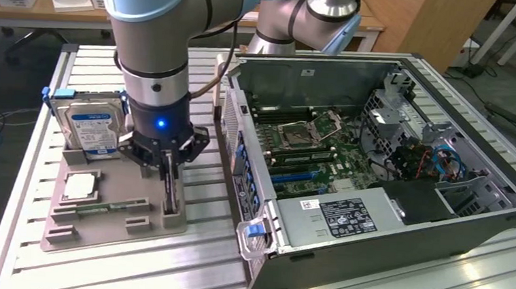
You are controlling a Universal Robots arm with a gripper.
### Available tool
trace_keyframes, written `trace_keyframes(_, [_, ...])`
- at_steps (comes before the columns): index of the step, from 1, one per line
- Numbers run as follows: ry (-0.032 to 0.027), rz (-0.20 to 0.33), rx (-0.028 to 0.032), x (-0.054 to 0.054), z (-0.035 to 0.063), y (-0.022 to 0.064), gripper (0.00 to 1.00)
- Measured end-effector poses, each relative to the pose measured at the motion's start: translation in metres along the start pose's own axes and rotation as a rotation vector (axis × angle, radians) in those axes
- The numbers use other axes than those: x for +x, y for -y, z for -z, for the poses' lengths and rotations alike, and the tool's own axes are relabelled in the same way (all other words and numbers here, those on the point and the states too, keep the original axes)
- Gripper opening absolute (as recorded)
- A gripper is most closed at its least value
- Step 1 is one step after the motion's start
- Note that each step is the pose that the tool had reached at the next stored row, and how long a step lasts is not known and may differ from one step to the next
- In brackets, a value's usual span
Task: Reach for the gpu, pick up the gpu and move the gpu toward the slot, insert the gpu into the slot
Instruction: 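Pick up the gpu and move the gpu toward the slot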
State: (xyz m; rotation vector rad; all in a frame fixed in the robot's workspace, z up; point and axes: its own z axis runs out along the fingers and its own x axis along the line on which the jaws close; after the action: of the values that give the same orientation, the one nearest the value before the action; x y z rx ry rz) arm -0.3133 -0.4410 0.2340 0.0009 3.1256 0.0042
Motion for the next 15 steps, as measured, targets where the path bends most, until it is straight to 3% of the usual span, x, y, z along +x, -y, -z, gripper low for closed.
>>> trace_keyframes(15, [0.0000, 0.000, 0.0000, 0.000, 0.0166, 0.0000, 0.26])
